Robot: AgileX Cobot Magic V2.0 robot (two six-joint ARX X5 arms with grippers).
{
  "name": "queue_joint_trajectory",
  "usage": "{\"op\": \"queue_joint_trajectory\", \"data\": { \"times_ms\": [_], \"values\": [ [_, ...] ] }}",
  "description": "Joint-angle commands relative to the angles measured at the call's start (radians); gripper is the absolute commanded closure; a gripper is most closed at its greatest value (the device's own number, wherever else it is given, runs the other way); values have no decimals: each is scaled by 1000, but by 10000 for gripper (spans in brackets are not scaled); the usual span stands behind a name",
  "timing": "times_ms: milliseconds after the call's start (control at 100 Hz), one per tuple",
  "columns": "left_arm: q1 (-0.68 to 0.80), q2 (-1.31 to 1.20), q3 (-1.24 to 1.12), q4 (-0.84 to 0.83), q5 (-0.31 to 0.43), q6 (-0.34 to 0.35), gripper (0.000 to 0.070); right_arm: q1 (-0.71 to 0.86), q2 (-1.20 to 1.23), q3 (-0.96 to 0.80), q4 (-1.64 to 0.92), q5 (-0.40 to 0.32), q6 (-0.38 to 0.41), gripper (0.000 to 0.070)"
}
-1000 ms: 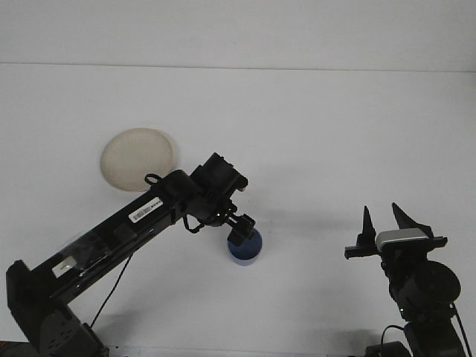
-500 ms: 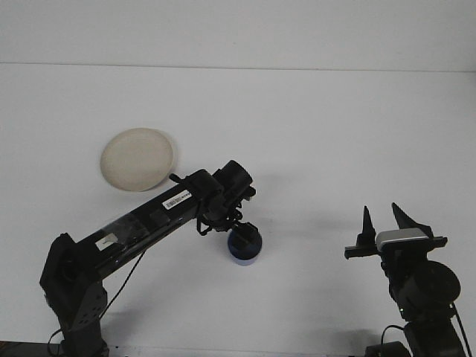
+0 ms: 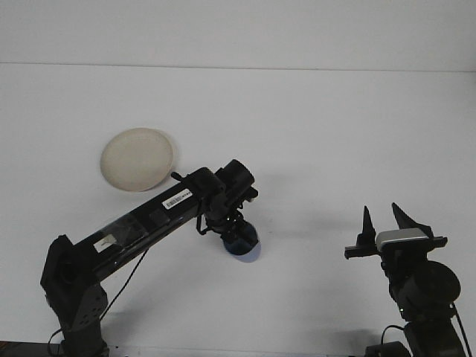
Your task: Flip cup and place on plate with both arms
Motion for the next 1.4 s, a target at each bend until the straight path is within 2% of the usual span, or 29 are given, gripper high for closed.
{"op": "queue_joint_trajectory", "data": {
  "times_ms": [0,50,220,300,530,790,990,1390],
  "values": [
    [26,1,67,-22,-3,33,692,1,4,4,9,4,0,323],
    [52,1,109,-50,-18,39,692,1,4,4,9,4,0,323],
    [180,1,270,-135,-136,54,692,1,4,4,9,4,0,323],
    [253,1,328,-167,-161,54,692,1,4,4,9,4,0,323],
    [493,2,370,-191,-161,56,692,1,4,4,9,4,-1,323],
    [679,5,370,-134,-161,50,691,1,4,4,9,4,0,323],
    [742,36,369,-119,-161,50,691,1,4,4,9,4,-1,323],
    [780,194,369,-97,-161,49,691,1,4,4,9,4,-1,323]
  ]
}}
